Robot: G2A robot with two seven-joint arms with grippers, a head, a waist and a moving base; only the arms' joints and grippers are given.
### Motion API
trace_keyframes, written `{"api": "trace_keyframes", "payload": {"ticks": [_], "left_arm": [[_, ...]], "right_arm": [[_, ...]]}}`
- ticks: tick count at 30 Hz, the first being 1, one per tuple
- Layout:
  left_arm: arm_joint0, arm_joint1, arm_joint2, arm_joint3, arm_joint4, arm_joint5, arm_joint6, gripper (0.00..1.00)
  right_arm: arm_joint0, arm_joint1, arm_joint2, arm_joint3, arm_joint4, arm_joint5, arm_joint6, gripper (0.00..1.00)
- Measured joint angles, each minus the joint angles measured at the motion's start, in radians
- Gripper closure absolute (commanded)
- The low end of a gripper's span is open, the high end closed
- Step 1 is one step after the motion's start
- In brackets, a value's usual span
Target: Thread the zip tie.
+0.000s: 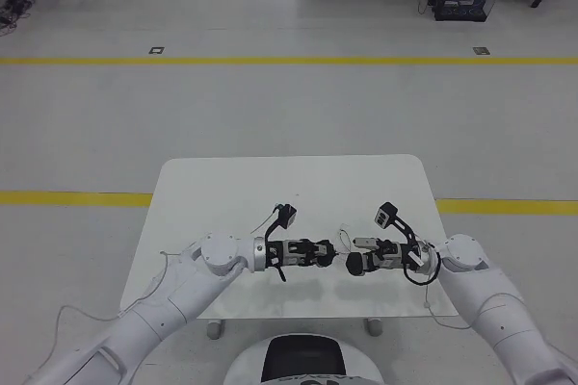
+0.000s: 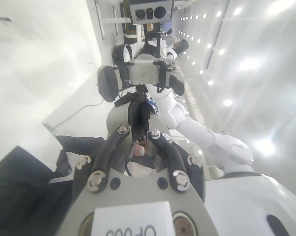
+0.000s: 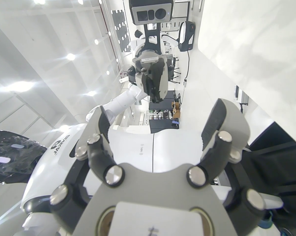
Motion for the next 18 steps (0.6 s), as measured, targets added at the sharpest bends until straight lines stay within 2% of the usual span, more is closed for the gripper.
{"api": "trace_keyframes", "payload": {"ticks": [3,8,10,13,18], "left_arm": [[0.008,0.011,-0.018,-0.013,0.092,-0.042,0.05,1.0],[0.036,0.025,-0.052,-0.038,0.14,-0.094,0.1,1.0],[0.046,0.028,-0.065,-0.053,0.124,-0.098,0.104,1.0],[0.064,0.03,-0.087,-0.075,0.047,-0.098,0.079,1.0],[0.064,0.029,-0.087,-0.075,0.055,-0.097,0.079,1.0]], "right_arm": [[0.0,0.0,0.0,0.0,0.0,0.0,0.0,0.0],[0.0,0.0,0.0,0.0,0.0,0.0,0.0,0.0],[0.0,0.0,0.0,0.0,0.0,0.0,0.0,0.0],[0.0,0.0,0.0,0.0,0.0,0.0,0.0,0.0],[0.0,0.0,0.0,0.0,0.0,0.0,0.0,0.0]]}}
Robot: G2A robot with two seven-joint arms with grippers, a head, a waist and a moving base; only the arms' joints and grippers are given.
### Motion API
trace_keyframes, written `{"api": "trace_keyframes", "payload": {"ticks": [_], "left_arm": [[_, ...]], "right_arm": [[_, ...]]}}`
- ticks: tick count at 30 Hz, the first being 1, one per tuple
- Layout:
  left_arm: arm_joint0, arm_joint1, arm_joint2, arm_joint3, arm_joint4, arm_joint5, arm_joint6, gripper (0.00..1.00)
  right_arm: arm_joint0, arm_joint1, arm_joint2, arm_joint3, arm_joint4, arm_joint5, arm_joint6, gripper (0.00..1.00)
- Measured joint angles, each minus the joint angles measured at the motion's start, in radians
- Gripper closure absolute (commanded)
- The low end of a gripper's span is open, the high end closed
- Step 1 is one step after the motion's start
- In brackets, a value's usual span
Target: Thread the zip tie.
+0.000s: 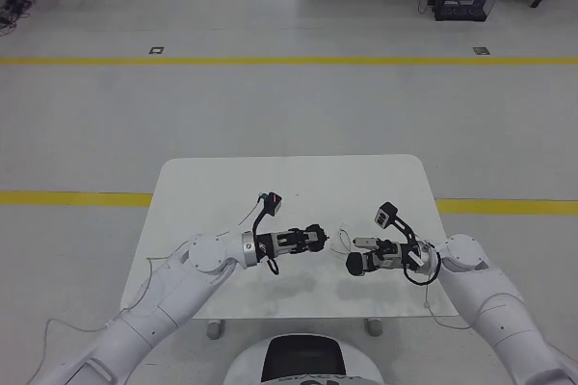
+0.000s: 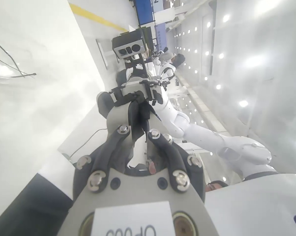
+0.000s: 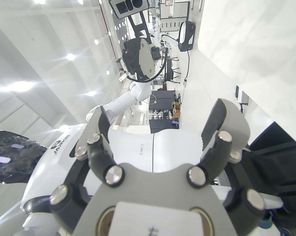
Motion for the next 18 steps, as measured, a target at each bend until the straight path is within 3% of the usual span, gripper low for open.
{"api": "trace_keyframes", "payload": {"ticks": [5,18], "left_arm": [[0.011,0.001,-0.008,-0.004,0.007,0.028,0.051,1.0],[0.056,0.022,-0.089,-0.025,0.004,0.002,0.099,1.0]], "right_arm": [[0.0,0.0,0.0,0.0,0.0,0.0,0.0,0.0],[0.0,0.0,0.0,0.0,0.0,0.0,0.0,0.0]]}}
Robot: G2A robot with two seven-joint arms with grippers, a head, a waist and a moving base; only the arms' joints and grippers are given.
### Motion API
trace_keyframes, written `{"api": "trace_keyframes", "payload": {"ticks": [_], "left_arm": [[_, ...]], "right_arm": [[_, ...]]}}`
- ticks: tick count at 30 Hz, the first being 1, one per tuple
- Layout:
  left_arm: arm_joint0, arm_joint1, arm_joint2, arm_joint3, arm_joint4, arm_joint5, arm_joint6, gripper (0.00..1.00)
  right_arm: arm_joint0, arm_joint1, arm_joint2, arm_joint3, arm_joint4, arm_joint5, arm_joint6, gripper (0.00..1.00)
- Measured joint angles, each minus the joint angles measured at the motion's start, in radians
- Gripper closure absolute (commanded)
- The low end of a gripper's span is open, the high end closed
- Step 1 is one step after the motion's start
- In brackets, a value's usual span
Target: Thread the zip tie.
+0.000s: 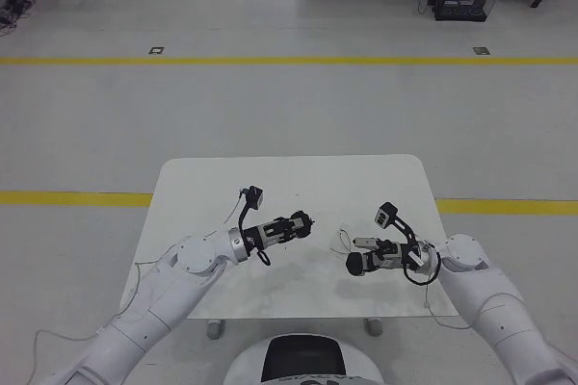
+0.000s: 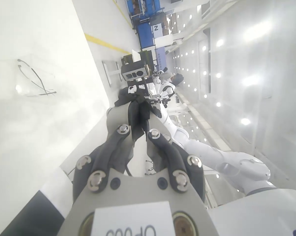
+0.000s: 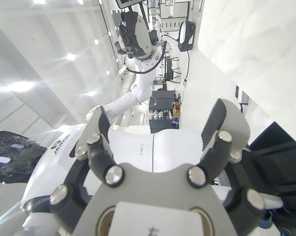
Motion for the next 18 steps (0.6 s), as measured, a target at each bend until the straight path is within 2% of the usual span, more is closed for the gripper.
{"api": "trace_keyframes", "payload": {"ticks": [5,10,14,16,18], "left_arm": [[0.001,0.0,-0.001,0.0,0.0,0.0,0.0,1.0],[0.001,0.0,-0.001,0.0,0.0,0.0,0.0,1.0],[0.001,0.0,-0.001,0.0,0.0,0.0,0.0,1.0],[0.001,0.0,-0.001,0.0,0.0,0.0,0.0,1.0],[0.001,0.0,-0.001,0.0,0.0,0.0,0.0,1.0]], "right_arm": [[0.003,0.002,-0.004,-0.024,-0.03,0.0,-0.029,0.0],[0.003,0.017,-0.004,-0.149,-0.283,0.051,-0.164,0.0],[-0.015,0.033,0.004,-0.244,-0.486,0.14,-0.26,0.0],[-0.03,0.036,0.001,-0.278,-0.557,0.18,-0.299,0.0],[-0.046,0.039,-0.001,-0.299,-0.597,0.196,-0.318,0.0]]}}
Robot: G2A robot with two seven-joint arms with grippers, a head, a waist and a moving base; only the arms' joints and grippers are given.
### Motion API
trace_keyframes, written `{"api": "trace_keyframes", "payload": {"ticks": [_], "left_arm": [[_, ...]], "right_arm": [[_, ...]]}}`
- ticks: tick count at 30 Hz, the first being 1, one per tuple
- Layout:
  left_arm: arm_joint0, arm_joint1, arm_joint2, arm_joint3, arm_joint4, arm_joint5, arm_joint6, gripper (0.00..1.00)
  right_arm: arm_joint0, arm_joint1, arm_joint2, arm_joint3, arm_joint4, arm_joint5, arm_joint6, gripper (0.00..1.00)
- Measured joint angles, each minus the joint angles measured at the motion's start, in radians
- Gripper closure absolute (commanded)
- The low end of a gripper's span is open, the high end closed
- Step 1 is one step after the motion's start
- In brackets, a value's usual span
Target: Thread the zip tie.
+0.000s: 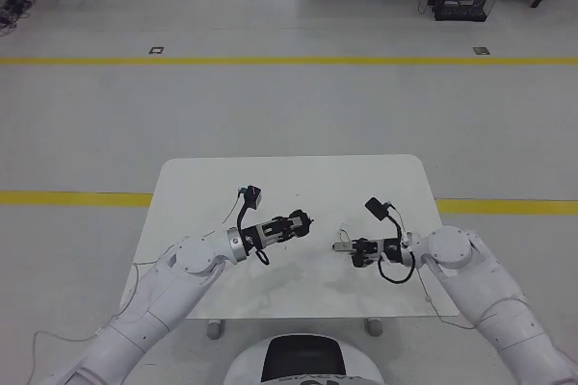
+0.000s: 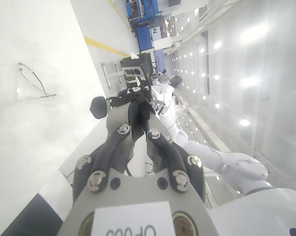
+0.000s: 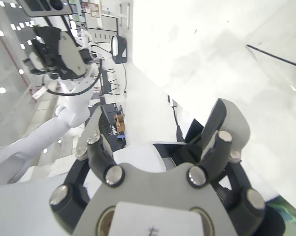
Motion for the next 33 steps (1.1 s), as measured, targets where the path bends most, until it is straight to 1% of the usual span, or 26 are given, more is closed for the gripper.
{"api": "trace_keyframes", "payload": {"ticks": [8,10,11,13,16,19,20,23,26,33], "left_arm": [[0.0,0.0,0.0,0.0,0.0,0.0,0.0,1.0],[0.0,0.0,0.0,0.0,0.0,0.0,0.0,1.0],[0.0,0.0,0.0,0.0,0.0,0.0,0.0,1.0],[0.0,0.0,0.0,0.0,0.0,0.0,0.0,1.0],[0.0,0.0,0.0,0.0,0.0,0.0,0.0,1.0],[0.0,0.0,0.0,0.0,0.0,0.0,0.0,1.0],[0.0,0.0,0.0,0.0,0.0,0.0,0.0,1.0],[0.0,0.0,0.0,0.0,0.0,0.0,0.0,1.0],[0.0,0.0,0.0,0.0,0.0,0.0,0.0,1.0],[0.0,0.0,0.0,0.0,0.0,0.0,0.0,1.0]], "right_arm": [[-0.002,0.001,0.001,0.0,-0.006,0.001,-0.006,0.0],[0.0,0.001,-0.002,-0.008,-0.034,0.009,-0.031,0.0],[0.004,0.002,-0.005,-0.018,-0.07,0.023,-0.053,0.0],[0.018,0.004,-0.01,-0.035,-0.132,0.048,-0.063,0.0],[0.047,0.006,-0.03,-0.064,-0.246,0.107,-0.06,0.0],[0.081,0.003,-0.068,-0.081,-0.35,0.17,-0.037,0.0],[0.096,0.0,-0.086,-0.082,-0.388,0.194,-0.033,0.0],[0.134,-0.009,-0.134,-0.07,-0.47,0.242,-0.035,0.0],[0.158,-0.019,-0.181,-0.053,-0.546,0.295,-0.041,0.0],[0.159,-0.02,-0.183,-0.053,-0.545,0.297,-0.041,0.0]]}}
